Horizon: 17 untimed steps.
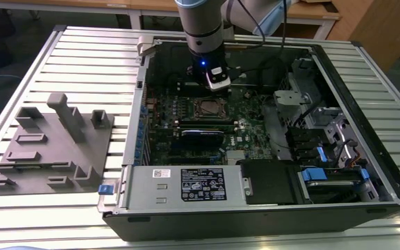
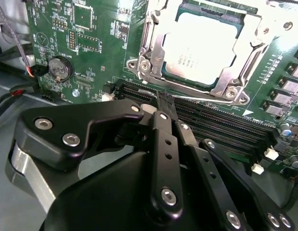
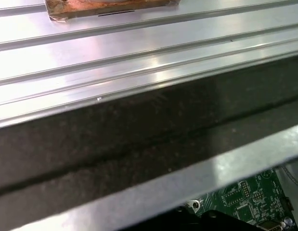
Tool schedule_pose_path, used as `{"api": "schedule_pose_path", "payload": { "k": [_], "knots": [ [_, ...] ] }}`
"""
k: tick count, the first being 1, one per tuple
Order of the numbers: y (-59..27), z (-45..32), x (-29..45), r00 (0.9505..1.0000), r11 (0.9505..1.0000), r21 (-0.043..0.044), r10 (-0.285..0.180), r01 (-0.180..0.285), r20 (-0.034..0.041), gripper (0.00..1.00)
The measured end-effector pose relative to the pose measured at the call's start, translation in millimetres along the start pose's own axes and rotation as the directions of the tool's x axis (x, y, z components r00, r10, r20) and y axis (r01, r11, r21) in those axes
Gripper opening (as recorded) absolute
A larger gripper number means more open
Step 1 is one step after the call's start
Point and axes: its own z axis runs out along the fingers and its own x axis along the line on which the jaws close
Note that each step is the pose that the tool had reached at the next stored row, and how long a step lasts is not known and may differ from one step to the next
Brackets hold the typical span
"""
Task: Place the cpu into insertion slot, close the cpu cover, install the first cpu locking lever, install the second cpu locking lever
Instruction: 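Install the first cpu locking lever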
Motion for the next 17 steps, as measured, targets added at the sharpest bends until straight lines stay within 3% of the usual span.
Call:
{"api": "schedule_pose_path", "payload": {
  "k": [17],
  "knots": [
    [-0.7, 0.4, 2.0, 1.0000, 1.0000, 0.0003, 0.001, -0.001, 0.0018, 0.11]
  ]
}}
